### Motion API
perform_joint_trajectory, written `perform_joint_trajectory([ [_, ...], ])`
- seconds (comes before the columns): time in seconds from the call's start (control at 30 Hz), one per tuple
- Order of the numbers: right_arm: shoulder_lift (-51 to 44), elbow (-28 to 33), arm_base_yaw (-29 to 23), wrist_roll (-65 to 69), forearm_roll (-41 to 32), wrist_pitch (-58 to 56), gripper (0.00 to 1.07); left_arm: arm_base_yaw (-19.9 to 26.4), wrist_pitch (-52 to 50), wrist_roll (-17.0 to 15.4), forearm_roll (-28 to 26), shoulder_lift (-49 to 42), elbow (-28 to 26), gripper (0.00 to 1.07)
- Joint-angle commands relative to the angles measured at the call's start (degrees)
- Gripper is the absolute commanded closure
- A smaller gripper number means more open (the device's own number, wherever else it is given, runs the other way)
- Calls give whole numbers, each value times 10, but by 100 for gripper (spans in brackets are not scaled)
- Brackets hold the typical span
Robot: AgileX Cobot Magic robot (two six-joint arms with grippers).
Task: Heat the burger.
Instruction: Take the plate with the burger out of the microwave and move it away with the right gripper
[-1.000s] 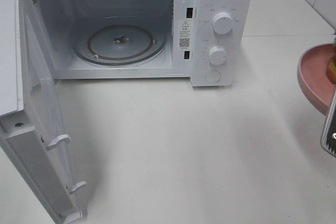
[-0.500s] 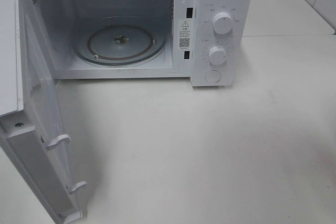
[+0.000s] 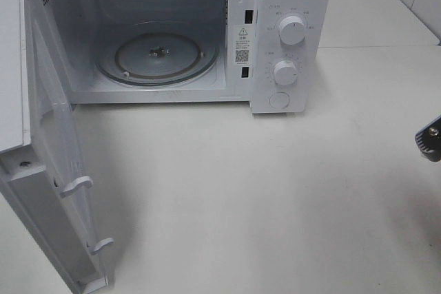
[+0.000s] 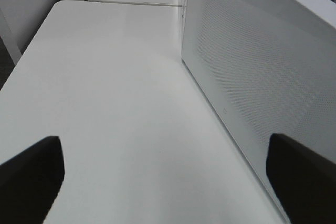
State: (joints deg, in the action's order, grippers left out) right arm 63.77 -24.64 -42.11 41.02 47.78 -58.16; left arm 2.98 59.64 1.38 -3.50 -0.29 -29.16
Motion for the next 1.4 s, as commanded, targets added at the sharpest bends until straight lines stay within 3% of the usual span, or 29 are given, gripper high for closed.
perform_joint_trajectory([
  [0.03, 31, -4, 2, 52, 58, -10, 107, 1, -3, -2, -5, -12, 3, 6],
  [0.67, 257, -4, 2, 254, 136, 97, 107, 1, -3, -2, -5, -12, 3, 6],
  [1.0, 320, -4, 2, 359, 193, 106, 105, 1, -3, -2, -5, -12, 3, 6],
  [1.27, 359, -4, 26, 381, 190, 142, 103, 1, -3, -2, -5, -12, 3, 6],
  [1.4, 367, -6, 36, 390, 194, 146, 97, 1, -3, -2, -5, -12, 3, 6],
])
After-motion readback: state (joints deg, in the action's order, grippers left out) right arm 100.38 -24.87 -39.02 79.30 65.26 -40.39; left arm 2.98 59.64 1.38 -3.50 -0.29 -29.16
